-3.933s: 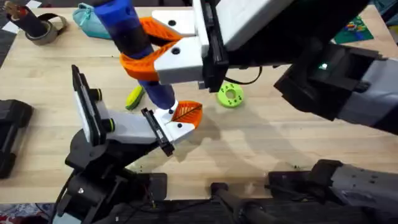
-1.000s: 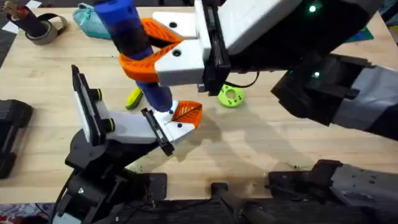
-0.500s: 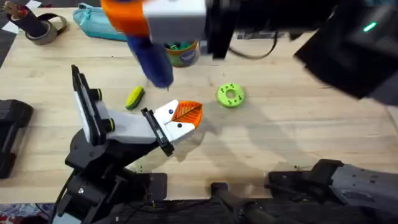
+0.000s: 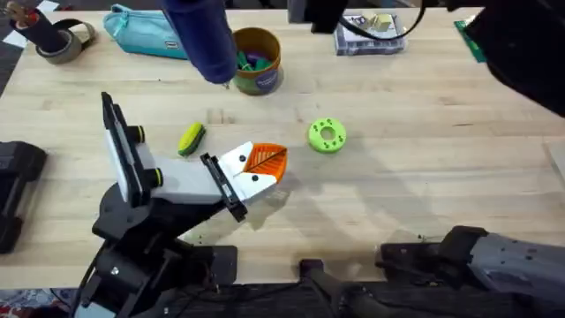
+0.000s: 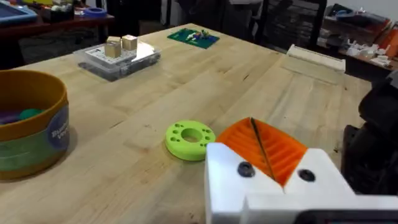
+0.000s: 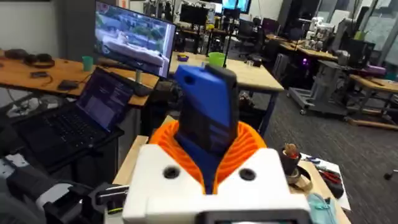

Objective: Pick up the gripper from the table and insert it into the empty holder that is missing its gripper. Then pick up a screw, insert it into the mounting hole, and use the screwdriver to tighten it. Finally, clean up the table by picking up the vegetable and placing it into the bucket.

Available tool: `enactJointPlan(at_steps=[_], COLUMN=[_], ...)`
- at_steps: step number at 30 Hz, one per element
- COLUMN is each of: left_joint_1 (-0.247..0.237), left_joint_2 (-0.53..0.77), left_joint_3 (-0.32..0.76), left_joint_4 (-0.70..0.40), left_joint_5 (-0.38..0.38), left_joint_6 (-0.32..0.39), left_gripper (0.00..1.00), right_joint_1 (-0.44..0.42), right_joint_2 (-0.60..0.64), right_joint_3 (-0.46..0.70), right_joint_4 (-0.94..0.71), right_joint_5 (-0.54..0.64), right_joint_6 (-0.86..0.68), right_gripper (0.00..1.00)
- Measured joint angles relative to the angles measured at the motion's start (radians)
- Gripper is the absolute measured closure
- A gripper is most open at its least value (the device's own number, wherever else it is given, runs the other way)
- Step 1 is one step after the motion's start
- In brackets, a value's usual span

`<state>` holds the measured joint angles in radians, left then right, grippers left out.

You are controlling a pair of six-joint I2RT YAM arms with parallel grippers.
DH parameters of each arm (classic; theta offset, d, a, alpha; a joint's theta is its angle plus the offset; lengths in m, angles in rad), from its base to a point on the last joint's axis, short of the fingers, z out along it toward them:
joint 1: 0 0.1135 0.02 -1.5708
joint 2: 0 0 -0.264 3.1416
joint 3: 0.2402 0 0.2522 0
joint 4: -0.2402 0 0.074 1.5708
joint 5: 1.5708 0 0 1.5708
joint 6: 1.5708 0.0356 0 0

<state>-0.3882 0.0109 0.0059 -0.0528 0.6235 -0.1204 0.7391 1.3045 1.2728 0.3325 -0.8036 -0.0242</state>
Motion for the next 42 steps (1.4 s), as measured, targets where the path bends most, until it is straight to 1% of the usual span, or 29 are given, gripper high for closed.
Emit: enactJointPlan(at_steps=[42], left_joint_1=[0.000], left_joint_2=[0.000], left_joint_3=[0.000], left_joint_4=[0.000], left_joint_5=[0.000], left_joint_6=[0.000], left_gripper=[0.987], right_joint_1=[0.006], right_joint_2=[0.000], right_joint_3=[0.000], right_joint_4=[-0.018], right_joint_5=[-0.001], right_joint_6=[0.014], right_gripper=[0.954])
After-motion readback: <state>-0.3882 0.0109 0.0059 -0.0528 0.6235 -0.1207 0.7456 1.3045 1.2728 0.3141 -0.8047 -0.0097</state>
